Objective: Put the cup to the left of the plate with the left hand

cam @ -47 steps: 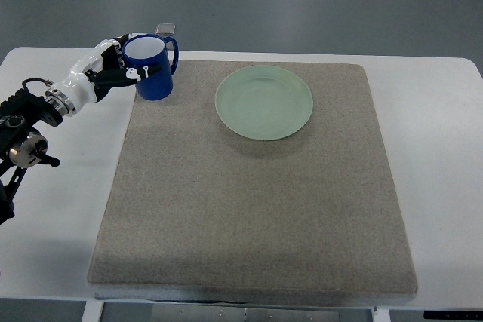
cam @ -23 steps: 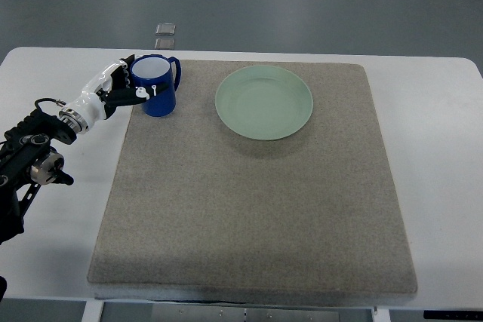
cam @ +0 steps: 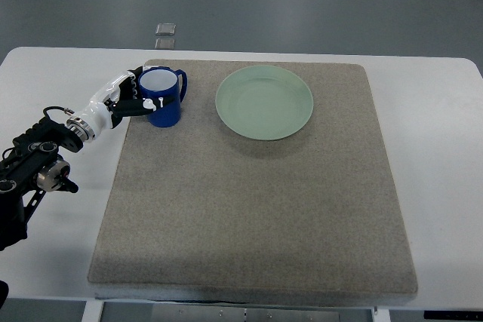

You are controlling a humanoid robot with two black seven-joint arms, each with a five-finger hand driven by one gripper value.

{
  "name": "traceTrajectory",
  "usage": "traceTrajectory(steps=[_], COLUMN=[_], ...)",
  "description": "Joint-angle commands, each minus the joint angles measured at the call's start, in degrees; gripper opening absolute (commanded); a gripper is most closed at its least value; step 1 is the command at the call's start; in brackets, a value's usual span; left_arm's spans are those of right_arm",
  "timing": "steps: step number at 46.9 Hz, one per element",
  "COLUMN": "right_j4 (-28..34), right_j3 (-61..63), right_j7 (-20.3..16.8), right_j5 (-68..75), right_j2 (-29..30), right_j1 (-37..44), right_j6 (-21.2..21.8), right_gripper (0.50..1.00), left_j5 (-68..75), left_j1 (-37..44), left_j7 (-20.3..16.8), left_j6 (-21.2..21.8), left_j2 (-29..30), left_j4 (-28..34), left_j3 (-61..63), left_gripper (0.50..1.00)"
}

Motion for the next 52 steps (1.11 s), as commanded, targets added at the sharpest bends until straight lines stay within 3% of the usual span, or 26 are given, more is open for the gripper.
traceTrajectory(steps=[1, 20, 28, 31, 39, 52], right_j4=[0.0, 0.0, 0.0, 0.0, 0.0, 0.0], right_j3=[0.0, 0.0, 0.0, 0.0, 0.0, 0.0], right_j7=[0.0, 0.0, 0.0, 0.0, 0.0, 0.0], right_j5=[0.0, 0.0, 0.0, 0.0, 0.0, 0.0], right_j2=[0.0, 0.0, 0.0, 0.0, 0.0, 0.0], right_j1=[0.0, 0.0, 0.0, 0.0, 0.0, 0.0], right_j6=[0.0, 0.0, 0.0, 0.0, 0.0, 0.0], right_gripper=[0.932, 0.932, 0.932, 0.932, 0.932, 0.932], left_j5=[-0.32, -4.97, -17.62, -22.81, -33.1, -46.72], left_j1=[0.09, -1.32, -5.09, -6.59, -10.54, -12.83], left_j7=[0.01, 0.8, 2.29, 4.22, 13.45, 21.36], left_j6=[0.0, -0.96, -7.11, -8.87, -9.75, -14.41], left_j2=[0.62, 4.93, 8.0, 8.79, 9.94, 9.5], left_j4=[-0.72, -4.5, -4.85, -4.5, -1.78, 2.62], left_j3=[-0.03, -0.56, -0.12, -0.03, -0.12, -0.21], left_gripper=[0.999, 1.0, 1.0, 1.0, 1.0, 1.0])
